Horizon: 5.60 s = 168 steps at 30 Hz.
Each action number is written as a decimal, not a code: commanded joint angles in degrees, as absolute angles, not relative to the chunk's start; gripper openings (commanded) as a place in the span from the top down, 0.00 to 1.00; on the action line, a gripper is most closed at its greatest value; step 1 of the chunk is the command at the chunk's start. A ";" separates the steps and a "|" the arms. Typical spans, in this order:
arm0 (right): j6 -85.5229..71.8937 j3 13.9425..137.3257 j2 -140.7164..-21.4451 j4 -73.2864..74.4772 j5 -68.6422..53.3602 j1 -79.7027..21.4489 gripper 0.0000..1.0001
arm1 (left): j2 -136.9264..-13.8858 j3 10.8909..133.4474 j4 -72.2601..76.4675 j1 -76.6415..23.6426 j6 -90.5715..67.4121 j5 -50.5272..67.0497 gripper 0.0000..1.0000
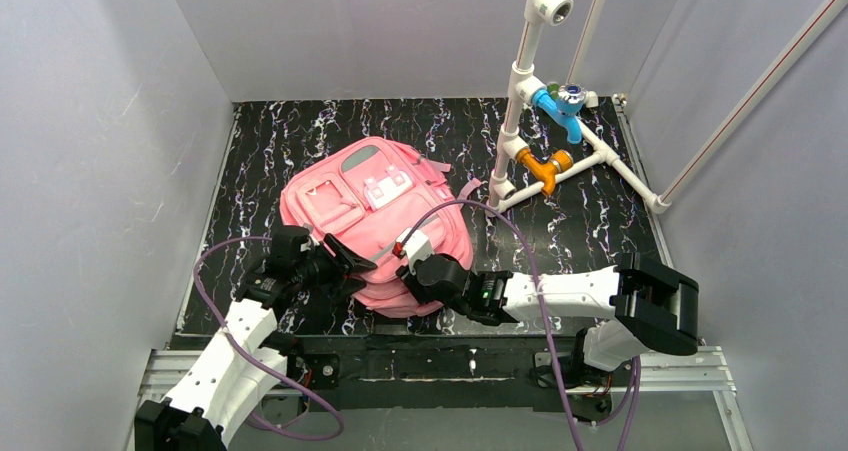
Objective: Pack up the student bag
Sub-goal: Zip the student bag at the center of the board, then pick up the student bag at the center of the board.
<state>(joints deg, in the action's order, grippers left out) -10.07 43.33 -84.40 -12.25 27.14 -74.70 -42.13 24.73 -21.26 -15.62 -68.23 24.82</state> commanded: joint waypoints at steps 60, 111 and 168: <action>-4.45 48.52 -74.37 2.43 1.43 -55.55 0.99 | -34.05 45.08 -29.67 -16.33 -23.41 20.49 0.10; -4.23 52.48 -71.90 5.31 -0.81 -56.11 0.99 | -45.92 31.39 -8.62 -61.61 35.89 -14.52 1.00; -60.51 61.50 -85.64 -6.60 21.70 -79.23 0.99 | -30.43 64.54 -51.12 -61.70 -23.58 -24.55 0.14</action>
